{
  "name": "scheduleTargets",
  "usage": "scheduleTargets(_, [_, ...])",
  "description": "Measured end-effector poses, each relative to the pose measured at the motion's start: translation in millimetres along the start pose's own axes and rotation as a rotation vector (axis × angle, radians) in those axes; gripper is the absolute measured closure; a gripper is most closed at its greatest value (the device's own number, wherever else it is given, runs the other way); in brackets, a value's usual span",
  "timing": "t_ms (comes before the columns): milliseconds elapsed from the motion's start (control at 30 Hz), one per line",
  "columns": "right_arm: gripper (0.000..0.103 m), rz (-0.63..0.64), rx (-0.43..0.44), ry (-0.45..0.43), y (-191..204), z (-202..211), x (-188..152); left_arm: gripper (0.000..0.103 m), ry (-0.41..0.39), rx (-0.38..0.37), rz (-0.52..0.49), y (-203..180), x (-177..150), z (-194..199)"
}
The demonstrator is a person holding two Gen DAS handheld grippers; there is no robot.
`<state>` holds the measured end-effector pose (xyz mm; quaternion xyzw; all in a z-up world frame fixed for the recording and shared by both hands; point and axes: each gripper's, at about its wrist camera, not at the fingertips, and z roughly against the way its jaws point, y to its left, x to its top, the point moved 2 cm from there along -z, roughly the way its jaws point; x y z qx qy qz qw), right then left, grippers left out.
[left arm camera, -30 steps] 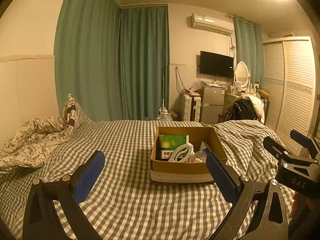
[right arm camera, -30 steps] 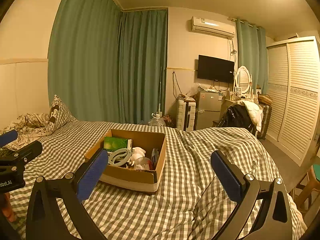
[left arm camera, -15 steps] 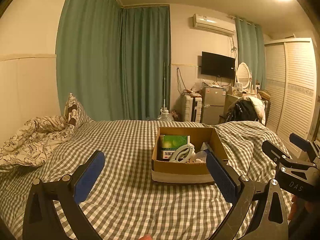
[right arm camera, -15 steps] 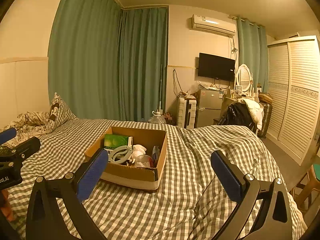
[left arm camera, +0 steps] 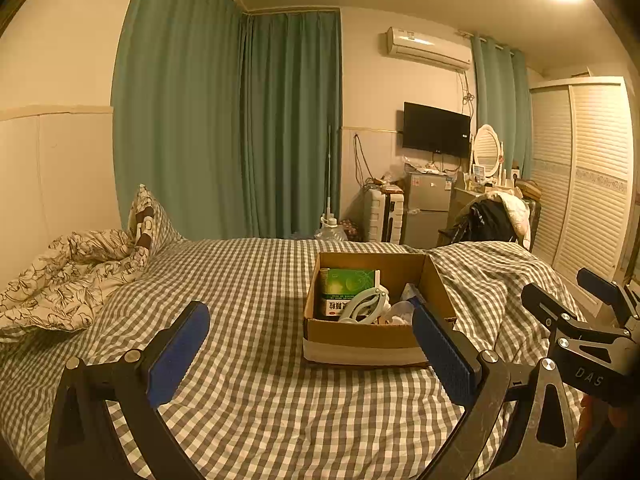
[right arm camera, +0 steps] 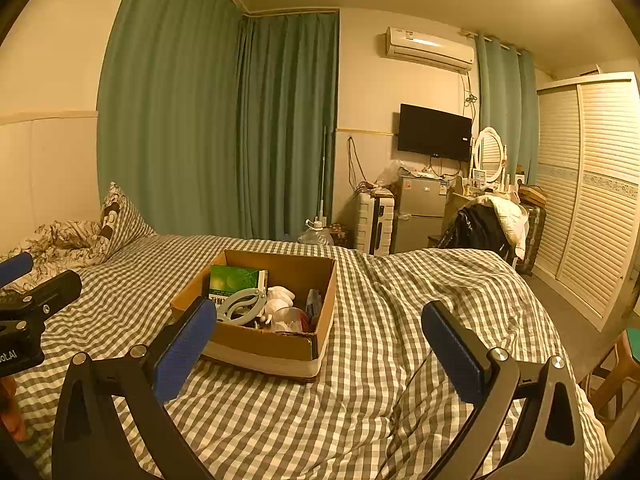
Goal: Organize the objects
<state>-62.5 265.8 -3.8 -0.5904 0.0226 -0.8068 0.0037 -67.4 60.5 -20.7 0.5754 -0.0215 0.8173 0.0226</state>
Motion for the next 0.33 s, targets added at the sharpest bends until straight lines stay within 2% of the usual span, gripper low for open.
scheduleTargets(333, [0.0, 0.0, 0.0, 0.003, 0.3, -0.3, -0.5, 0.0, -0.001, 0.003, -0.003, -3.5, -1.4, -0.1])
